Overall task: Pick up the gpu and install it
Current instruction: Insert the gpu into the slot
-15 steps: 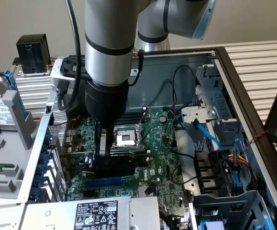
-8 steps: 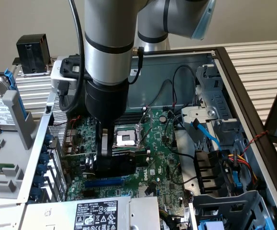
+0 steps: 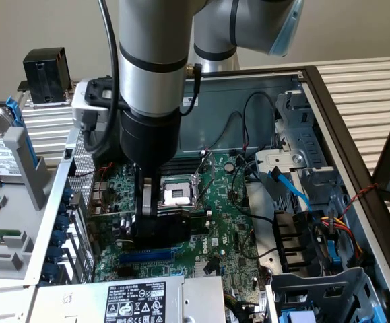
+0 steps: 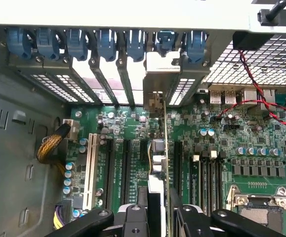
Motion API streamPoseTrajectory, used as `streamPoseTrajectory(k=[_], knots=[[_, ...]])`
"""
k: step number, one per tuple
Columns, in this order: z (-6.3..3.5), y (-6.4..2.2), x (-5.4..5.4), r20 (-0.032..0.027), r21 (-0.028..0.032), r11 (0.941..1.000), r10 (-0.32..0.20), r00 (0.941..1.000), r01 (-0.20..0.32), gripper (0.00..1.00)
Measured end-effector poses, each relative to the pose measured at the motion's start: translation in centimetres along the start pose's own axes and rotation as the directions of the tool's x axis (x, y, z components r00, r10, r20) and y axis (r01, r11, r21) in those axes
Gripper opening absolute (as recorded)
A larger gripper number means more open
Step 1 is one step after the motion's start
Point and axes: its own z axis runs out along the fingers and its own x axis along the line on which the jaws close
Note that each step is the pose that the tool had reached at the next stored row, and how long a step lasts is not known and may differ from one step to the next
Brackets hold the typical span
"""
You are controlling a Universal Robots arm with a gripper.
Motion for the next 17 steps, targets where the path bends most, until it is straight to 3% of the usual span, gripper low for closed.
streamPoseTrajectory(k=[11,17], knots=[[0.07,0.38,-0.16,0.0016,-0.0001,0.9999,0.010,0.9999,-0.010,0.27],[0.13,0.65,-0.16,0.0022,0.0074,0.9999,0.012,0.9999,-0.012,0.27]])
